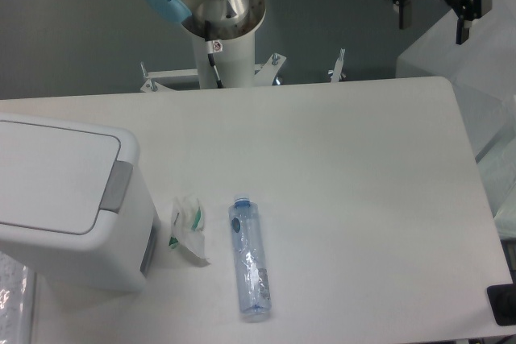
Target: Open the trash can
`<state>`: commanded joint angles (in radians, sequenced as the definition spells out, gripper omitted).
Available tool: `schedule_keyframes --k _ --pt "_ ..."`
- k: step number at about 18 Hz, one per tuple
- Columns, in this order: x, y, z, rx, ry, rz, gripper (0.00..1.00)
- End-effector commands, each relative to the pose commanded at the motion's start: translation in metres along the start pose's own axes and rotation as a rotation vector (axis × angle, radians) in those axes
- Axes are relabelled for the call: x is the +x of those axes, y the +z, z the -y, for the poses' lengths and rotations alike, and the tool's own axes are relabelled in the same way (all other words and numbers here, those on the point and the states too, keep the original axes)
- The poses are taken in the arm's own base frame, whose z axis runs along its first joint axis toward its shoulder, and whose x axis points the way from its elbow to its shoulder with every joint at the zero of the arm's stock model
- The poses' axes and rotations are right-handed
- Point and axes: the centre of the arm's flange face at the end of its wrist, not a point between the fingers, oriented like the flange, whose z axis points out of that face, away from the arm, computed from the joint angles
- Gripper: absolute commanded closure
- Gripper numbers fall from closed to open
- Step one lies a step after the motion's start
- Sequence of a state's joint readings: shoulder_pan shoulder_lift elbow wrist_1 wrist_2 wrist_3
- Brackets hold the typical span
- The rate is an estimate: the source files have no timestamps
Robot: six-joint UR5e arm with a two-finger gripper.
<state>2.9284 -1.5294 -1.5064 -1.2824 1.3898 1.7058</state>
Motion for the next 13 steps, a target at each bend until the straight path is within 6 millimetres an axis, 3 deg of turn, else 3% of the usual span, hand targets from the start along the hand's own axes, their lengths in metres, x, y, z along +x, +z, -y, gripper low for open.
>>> schedule_keyframes --k 8,10,13 --pt "0.000 0.003 0.004 0.025 -0.035 -0.004 0.00" --pt "0.005 0.011 0.019 0.039 -0.108 -0.023 0.00" --pt "0.002 0.025 0.071 0.072 -0.191 -0.057 0.00"
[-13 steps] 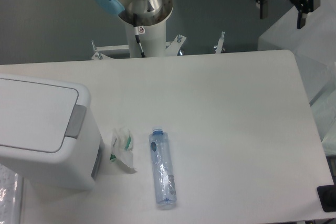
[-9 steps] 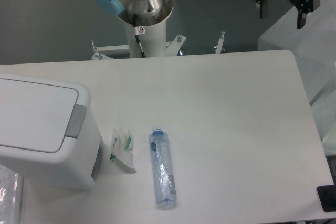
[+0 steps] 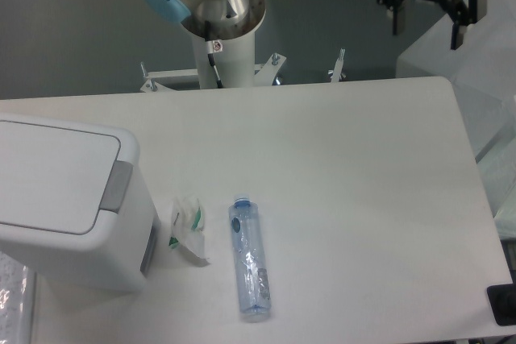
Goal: Open the trash can
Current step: 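Move the open gripper over to the trash can lid edge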
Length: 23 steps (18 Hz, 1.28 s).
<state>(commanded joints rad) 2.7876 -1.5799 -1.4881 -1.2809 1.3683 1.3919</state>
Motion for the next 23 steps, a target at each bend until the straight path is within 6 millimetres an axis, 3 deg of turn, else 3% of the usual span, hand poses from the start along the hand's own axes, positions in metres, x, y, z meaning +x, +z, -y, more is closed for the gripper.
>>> schedule_keyframes --k 2,4,6,9,11,15,19,23 --pt "0.005 0.004 0.019 0.013 -0.085 0.008 0.00" --pt "0.008 0.008 0.035 0.041 -0.291 0.035 0.00" --pt "0.018 0.019 0.076 0.091 -0.429 0.051 0.00" --pt "0.022 0.031 0.097 0.117 -0.468 0.057 0.00" --pt "0.038 0.034 0.120 0.126 -0.487 0.035 0.00" --pt "0.047 0.042 0.142 0.160 -0.745 0.023 0.00" --pt "0.074 0.057 0.184 0.217 -0.853 -0.005 0.00" --pt "0.094 0.062 0.210 0.242 -0.905 -0.038 0.00"
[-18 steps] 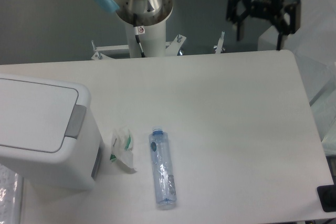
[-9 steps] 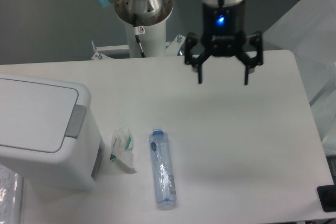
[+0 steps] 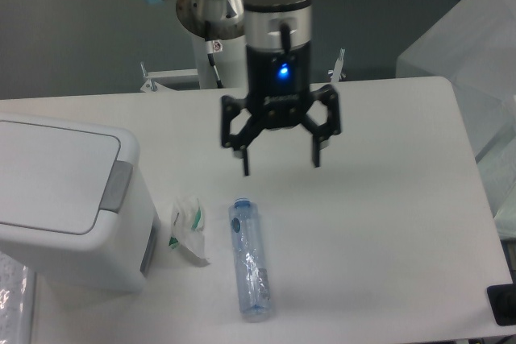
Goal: Open the trash can
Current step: 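Move the open gripper over to the trash can lid edge, then lower the gripper fingers onto the lid's front edge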
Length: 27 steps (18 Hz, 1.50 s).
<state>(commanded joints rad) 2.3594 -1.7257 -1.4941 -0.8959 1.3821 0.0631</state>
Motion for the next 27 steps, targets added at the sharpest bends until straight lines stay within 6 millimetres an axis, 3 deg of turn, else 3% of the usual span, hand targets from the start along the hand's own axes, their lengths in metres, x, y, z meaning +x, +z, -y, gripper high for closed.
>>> schedule_keyframes --k 9,20,27 --pt "0.064 0.013 -0.016 -0.037 0.016 -0.085 0.00" --pt "0.096 0.031 -0.039 -0.088 0.063 -0.114 0.00" --pt "0.096 0.037 -0.048 -0.102 0.065 -0.114 0.00"
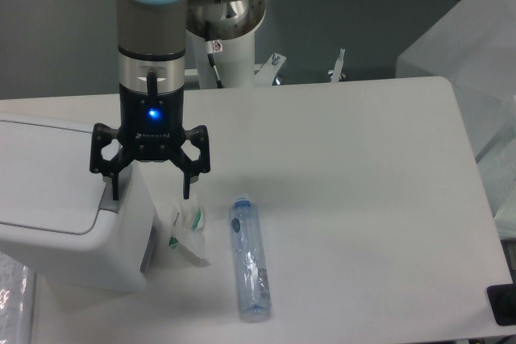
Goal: Open the trash can
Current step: 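Lower the gripper fingers onto the lid's front edge, then push the lid edge down to tip the lid open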
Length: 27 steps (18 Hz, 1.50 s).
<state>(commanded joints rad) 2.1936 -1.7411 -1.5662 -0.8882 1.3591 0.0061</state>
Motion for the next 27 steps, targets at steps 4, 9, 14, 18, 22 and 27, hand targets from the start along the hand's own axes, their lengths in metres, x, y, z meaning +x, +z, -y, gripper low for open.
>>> schedule_keyframes --k 4,9,14,18,22,27 --pt "-0.001 0.003 -0.002 -0.006 0.000 0.000 0.00" --pt "-0.002 0.006 -0.003 -0.012 -0.001 0.001 0.00" --pt "-0.001 0.006 -0.003 -0.011 -0.001 0.001 0.00" --pt "0.001 -0.003 0.005 0.013 0.006 0.000 0.00" --pt "0.002 -0.017 0.015 0.047 0.011 0.000 0.00" --pt "-0.026 -0.039 0.033 0.097 -0.030 0.028 0.00"
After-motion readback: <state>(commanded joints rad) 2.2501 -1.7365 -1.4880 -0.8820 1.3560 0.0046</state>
